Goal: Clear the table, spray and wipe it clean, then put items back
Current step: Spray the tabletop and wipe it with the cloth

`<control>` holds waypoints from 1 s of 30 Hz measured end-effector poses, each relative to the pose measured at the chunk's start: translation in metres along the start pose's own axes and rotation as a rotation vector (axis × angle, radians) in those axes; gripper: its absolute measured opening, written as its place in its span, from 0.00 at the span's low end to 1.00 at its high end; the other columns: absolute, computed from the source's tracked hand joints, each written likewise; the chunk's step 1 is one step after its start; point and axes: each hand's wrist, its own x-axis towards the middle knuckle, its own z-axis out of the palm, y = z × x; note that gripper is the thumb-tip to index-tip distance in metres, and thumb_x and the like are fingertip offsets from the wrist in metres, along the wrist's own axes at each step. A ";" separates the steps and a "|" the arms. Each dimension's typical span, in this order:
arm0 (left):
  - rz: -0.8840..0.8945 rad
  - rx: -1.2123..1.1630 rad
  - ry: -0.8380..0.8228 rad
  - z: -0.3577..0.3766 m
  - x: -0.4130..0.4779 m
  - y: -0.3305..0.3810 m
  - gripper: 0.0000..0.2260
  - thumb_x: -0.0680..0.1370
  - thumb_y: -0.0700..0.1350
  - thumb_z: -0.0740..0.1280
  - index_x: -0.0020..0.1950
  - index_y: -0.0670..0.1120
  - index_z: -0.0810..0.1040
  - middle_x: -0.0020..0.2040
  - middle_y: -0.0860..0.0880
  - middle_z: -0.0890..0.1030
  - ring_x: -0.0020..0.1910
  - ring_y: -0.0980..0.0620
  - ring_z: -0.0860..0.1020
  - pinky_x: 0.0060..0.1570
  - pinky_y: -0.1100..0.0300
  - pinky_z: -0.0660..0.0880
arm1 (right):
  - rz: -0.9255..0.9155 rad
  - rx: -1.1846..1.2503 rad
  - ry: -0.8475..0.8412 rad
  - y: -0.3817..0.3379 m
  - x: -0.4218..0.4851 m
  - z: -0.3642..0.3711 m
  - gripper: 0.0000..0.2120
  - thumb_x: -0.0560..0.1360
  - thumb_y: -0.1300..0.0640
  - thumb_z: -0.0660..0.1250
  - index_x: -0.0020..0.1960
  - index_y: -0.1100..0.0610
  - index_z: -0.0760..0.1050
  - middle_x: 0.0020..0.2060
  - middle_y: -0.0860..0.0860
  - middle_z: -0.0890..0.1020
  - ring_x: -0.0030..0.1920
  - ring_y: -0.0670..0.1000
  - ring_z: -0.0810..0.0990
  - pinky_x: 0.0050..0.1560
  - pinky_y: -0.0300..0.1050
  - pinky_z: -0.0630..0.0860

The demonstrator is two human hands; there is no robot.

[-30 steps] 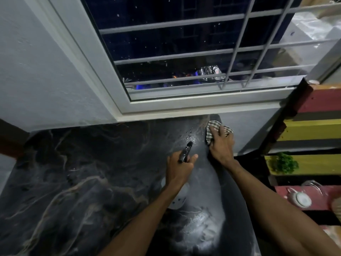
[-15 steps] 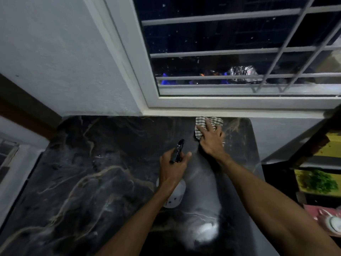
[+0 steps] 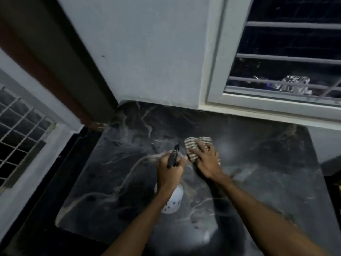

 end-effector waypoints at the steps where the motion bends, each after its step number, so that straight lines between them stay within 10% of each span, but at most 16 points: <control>1: -0.030 -0.012 0.026 -0.019 0.005 -0.010 0.18 0.75 0.45 0.77 0.31 0.40 0.74 0.29 0.41 0.79 0.33 0.39 0.80 0.38 0.47 0.79 | 0.148 0.044 0.044 -0.012 0.008 0.000 0.26 0.77 0.57 0.61 0.74 0.42 0.69 0.81 0.45 0.53 0.76 0.63 0.54 0.74 0.60 0.57; 5: -0.121 0.032 0.109 -0.091 0.013 -0.045 0.19 0.76 0.47 0.75 0.28 0.48 0.72 0.28 0.52 0.78 0.35 0.46 0.79 0.39 0.57 0.73 | 0.181 0.009 0.030 -0.083 0.020 0.034 0.27 0.79 0.54 0.60 0.77 0.44 0.64 0.82 0.48 0.49 0.77 0.66 0.53 0.75 0.63 0.54; 11: -0.246 0.048 0.098 -0.173 0.038 -0.069 0.16 0.75 0.54 0.74 0.33 0.44 0.79 0.39 0.40 0.84 0.48 0.37 0.82 0.51 0.46 0.80 | 0.354 0.086 0.069 -0.157 0.064 0.059 0.25 0.79 0.55 0.61 0.76 0.46 0.66 0.81 0.51 0.53 0.75 0.70 0.53 0.74 0.66 0.56; 15: -0.240 0.014 0.122 -0.203 0.048 -0.080 0.15 0.75 0.52 0.75 0.37 0.41 0.81 0.42 0.40 0.85 0.51 0.36 0.81 0.55 0.45 0.78 | -0.108 -0.075 -0.042 -0.205 0.064 0.103 0.27 0.78 0.51 0.56 0.77 0.43 0.64 0.82 0.48 0.52 0.75 0.63 0.54 0.72 0.61 0.57; 19: -0.297 -0.087 0.131 -0.228 0.068 -0.091 0.13 0.75 0.54 0.75 0.37 0.45 0.84 0.38 0.44 0.85 0.47 0.40 0.83 0.50 0.44 0.81 | 0.165 0.039 0.009 -0.233 0.128 0.105 0.26 0.79 0.53 0.61 0.76 0.42 0.64 0.82 0.48 0.52 0.76 0.69 0.52 0.73 0.68 0.55; 23: -0.259 -0.075 0.157 -0.253 0.079 -0.096 0.15 0.76 0.55 0.74 0.37 0.45 0.82 0.40 0.45 0.85 0.46 0.42 0.83 0.49 0.46 0.81 | -0.270 -0.119 -0.125 -0.275 0.122 0.141 0.28 0.77 0.48 0.57 0.77 0.41 0.61 0.82 0.47 0.51 0.74 0.65 0.54 0.70 0.66 0.57; 27: -0.229 -0.079 0.161 -0.275 0.094 -0.108 0.15 0.76 0.53 0.74 0.36 0.45 0.81 0.36 0.46 0.84 0.46 0.41 0.82 0.48 0.46 0.81 | -0.007 0.011 -0.057 -0.297 0.198 0.125 0.27 0.78 0.53 0.61 0.76 0.42 0.64 0.82 0.48 0.51 0.76 0.72 0.50 0.73 0.71 0.52; 30: -0.215 -0.047 0.188 -0.286 0.097 -0.115 0.15 0.77 0.52 0.74 0.36 0.44 0.81 0.36 0.47 0.84 0.45 0.43 0.82 0.47 0.53 0.79 | -0.168 -0.090 -0.087 -0.326 0.193 0.150 0.30 0.77 0.54 0.61 0.77 0.41 0.62 0.82 0.48 0.51 0.74 0.70 0.52 0.72 0.67 0.54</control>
